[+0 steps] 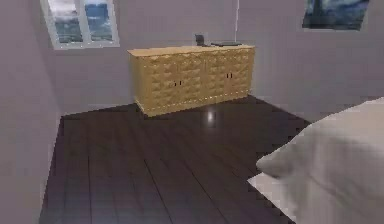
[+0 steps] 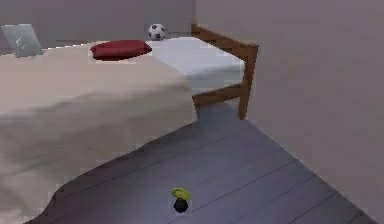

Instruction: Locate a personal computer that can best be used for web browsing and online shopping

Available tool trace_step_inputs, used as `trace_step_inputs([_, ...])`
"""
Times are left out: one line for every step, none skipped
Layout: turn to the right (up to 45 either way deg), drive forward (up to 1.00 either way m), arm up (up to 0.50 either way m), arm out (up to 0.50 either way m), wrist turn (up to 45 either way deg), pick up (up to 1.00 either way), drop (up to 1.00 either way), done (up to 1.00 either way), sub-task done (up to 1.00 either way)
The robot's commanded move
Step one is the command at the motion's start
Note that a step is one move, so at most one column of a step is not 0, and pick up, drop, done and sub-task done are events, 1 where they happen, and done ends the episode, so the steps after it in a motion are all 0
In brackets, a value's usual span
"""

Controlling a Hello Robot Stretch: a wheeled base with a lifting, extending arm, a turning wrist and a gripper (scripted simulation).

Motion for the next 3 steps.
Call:
trace_step_inputs([0.0,1.00,0.00,0.00,0.0,0.00,0.00,0.00,0.00])
trace_step_inputs([0.0,0.65,0.00,0.00,0.0,0.00,0.00,0.00,0.00])
trace_step_inputs([9.0,0.00,0.00,0.00,0.0,0.00,0.00,0.00,0.00])
